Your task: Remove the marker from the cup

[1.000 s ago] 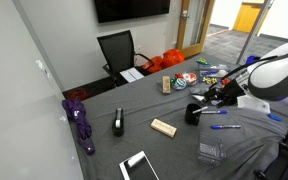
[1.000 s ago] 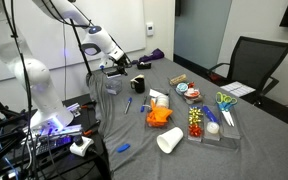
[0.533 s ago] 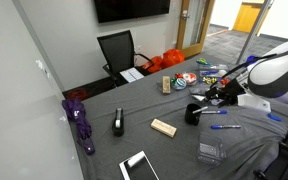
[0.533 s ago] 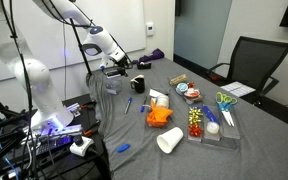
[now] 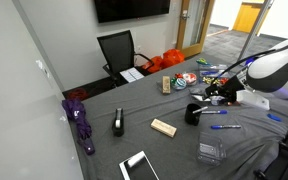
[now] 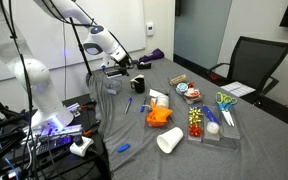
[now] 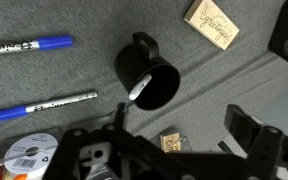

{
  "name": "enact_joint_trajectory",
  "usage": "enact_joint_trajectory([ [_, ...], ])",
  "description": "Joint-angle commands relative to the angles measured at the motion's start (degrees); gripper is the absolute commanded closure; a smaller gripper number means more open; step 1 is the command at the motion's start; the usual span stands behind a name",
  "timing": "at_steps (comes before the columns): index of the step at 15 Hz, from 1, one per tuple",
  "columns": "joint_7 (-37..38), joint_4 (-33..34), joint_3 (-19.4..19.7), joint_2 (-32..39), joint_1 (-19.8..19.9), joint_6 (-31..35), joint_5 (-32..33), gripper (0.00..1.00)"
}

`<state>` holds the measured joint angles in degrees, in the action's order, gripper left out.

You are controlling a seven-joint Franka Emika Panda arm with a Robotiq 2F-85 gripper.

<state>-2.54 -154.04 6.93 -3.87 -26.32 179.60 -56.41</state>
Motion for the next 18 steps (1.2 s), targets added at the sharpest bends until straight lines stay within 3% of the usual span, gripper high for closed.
enact_joint_trajectory([
  [1,-2.4,2.3,1.2,1.1,-0.3,-0.2,-3.8,0.0],
  [9,-11.8,5.5,4.0,2.9,-0.2,-0.2,-13.0,0.0],
  [18,-19.7,6.0,6.1,7.8,1.2,-8.3,-14.6,0.0],
])
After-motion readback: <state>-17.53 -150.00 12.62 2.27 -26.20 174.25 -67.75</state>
